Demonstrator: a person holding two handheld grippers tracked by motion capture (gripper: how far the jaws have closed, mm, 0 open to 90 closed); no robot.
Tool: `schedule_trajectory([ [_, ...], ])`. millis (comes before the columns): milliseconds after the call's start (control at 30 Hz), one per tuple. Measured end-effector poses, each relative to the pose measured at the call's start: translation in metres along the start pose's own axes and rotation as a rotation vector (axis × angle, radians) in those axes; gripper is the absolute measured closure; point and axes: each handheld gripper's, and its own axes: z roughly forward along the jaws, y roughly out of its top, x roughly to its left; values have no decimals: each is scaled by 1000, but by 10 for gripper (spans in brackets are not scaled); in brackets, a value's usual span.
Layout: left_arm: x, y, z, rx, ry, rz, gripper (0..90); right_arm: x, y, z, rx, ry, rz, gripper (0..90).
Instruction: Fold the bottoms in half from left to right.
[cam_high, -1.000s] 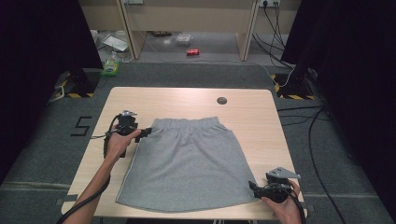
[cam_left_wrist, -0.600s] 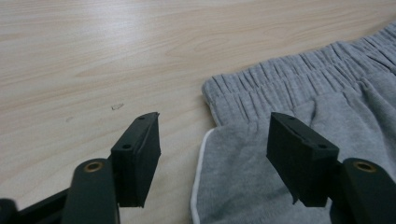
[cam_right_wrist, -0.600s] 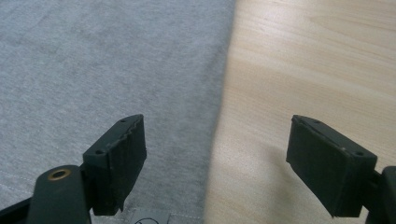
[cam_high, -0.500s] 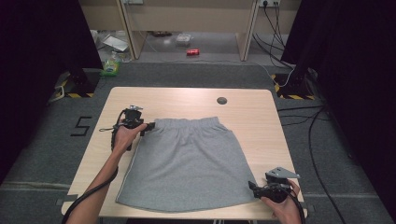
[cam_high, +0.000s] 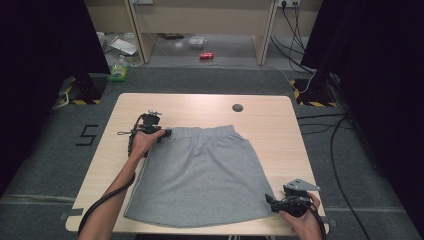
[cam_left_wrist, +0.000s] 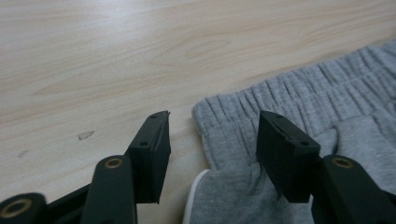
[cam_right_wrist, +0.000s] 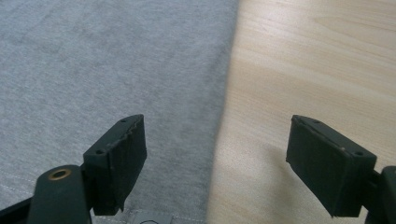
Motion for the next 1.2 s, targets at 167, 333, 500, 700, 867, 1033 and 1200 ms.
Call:
schedule_trajectory([
  [167, -3, 2, 6, 40, 17, 11, 493, 0, 0, 0, -1, 1, 0, 207],
  [333, -5, 6, 7, 62, -3, 22, 570, 2, 1, 1, -2, 5, -3, 207],
  [500, -7, 8, 8, 77, -13, 40, 679, 5, 2, 1, -3, 5, -15, 208],
  [700, -10, 9, 8, 79, -9, 57, 739, 10, 3, 3, -7, 15, -24, 211],
  [867, -15, 10, 8, 91, 19, 90, 753, 24, 10, 5, -35, 34, -62, 221],
  [1033, -12, 12, 9, 96, 5, 60, 754, 44, 16, 10, -53, 82, -93, 229],
  [1200, -12, 13, 9, 104, 6, 76, 755, 68, 26, 20, -60, 127, -143, 238],
])
